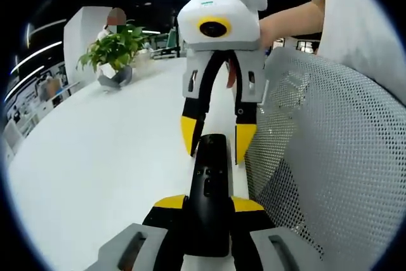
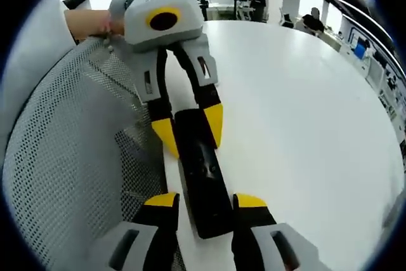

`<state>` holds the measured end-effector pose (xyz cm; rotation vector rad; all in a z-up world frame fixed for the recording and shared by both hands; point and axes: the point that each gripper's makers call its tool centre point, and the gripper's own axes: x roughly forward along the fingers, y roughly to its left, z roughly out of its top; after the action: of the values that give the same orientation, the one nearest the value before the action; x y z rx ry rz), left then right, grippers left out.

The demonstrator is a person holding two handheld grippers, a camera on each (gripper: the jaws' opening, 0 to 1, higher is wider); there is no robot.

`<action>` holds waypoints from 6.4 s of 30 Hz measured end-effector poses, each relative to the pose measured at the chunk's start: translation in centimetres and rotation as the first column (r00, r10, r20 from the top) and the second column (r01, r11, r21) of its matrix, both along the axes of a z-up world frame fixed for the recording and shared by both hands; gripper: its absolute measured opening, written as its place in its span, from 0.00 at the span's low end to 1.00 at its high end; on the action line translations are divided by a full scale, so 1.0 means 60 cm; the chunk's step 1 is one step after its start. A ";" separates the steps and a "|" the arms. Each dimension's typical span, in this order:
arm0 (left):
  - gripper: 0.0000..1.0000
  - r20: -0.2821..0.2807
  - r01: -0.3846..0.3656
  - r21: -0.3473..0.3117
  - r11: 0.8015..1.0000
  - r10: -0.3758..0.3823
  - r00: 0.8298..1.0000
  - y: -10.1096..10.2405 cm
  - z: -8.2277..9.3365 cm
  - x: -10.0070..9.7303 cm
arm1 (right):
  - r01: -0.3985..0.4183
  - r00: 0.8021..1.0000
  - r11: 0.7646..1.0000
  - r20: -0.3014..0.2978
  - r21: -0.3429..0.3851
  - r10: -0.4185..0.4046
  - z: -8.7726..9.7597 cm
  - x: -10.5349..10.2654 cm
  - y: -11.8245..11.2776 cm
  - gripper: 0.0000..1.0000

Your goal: Press the specified remote control buttons in sequence, fully releasing each button before pressing the next.

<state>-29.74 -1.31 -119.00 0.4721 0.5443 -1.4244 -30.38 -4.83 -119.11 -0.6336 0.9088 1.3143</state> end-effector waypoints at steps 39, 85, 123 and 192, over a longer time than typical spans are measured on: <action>0.55 -0.091 -0.440 -0.101 0.892 0.433 0.897 0.055 0.129 0.026 | -0.069 0.997 0.996 0.042 0.048 0.067 -0.002 0.005 0.005 0.22; 0.95 -0.054 -0.741 -0.508 0.439 0.842 0.536 0.198 0.242 0.054 | -0.083 0.996 0.997 0.043 -0.006 0.083 -0.003 0.029 0.014 0.21; 0.93 -0.040 -0.743 -0.482 0.464 0.836 0.547 0.195 0.236 0.052 | -0.068 0.997 0.995 0.034 -0.066 0.071 -0.003 0.202 0.015 0.21; 0.85 -0.052 -0.752 -0.425 0.504 0.816 0.576 0.186 0.215 0.046 | -0.142 0.986 0.962 0.053 -0.235 0.159 -0.009 0.390 0.004 0.21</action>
<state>-27.00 9.85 -106.08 -0.0437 0.2474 -0.5452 -6.96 -4.60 -119.66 -0.9407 0.9780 1.3218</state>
